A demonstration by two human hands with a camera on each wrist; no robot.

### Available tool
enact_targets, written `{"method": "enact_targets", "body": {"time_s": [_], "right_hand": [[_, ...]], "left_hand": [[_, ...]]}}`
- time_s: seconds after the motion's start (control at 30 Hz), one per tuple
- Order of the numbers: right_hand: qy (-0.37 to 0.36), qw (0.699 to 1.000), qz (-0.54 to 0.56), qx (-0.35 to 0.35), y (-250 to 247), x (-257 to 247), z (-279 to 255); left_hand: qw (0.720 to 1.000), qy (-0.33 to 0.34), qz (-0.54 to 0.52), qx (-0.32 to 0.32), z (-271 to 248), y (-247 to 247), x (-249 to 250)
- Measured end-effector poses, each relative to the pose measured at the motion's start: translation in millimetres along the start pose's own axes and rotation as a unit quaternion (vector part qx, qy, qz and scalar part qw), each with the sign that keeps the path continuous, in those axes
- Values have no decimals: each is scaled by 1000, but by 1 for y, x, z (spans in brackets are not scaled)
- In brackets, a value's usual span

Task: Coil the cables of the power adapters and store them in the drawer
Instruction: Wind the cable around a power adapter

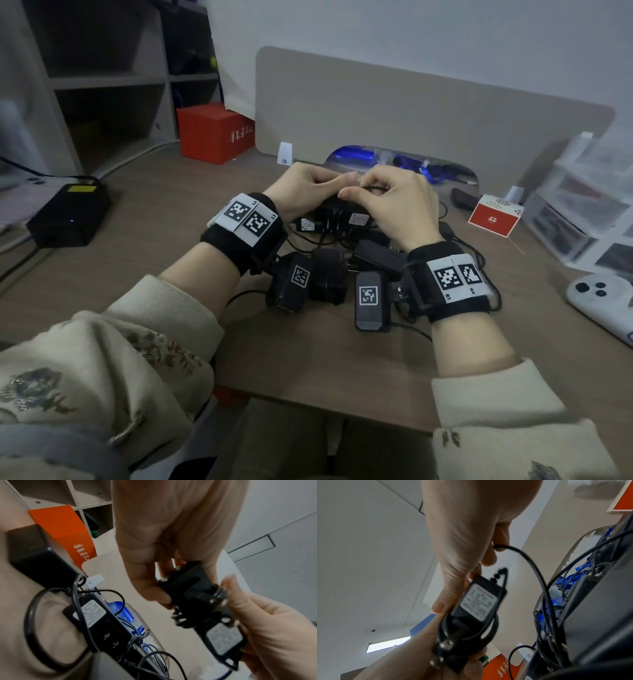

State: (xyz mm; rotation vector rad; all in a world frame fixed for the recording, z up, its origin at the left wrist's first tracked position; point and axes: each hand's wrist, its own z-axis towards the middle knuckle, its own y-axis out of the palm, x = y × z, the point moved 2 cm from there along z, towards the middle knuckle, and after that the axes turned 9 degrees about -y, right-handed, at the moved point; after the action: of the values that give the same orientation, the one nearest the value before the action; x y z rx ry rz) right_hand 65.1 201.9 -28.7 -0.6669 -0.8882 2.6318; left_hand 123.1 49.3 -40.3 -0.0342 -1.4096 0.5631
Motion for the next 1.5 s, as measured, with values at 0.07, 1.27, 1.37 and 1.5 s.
{"method": "enact_targets", "body": {"time_s": [0.07,1.27,1.37,1.5], "right_hand": [[19,1000,14,3,-1,0,0],[-49,949,253,-180,19,-3,-3],[-59,954,226,-186,16,-6,-3],[-78,952,176,-237,15,-12,-3]], "left_hand": [[999,-13,-32,-34,-1,0,-1],[916,39,-289,276,15,-20,-5],[918,52,-250,303,16,-21,-7],[923,66,-213,314,17,-19,-8]]}}
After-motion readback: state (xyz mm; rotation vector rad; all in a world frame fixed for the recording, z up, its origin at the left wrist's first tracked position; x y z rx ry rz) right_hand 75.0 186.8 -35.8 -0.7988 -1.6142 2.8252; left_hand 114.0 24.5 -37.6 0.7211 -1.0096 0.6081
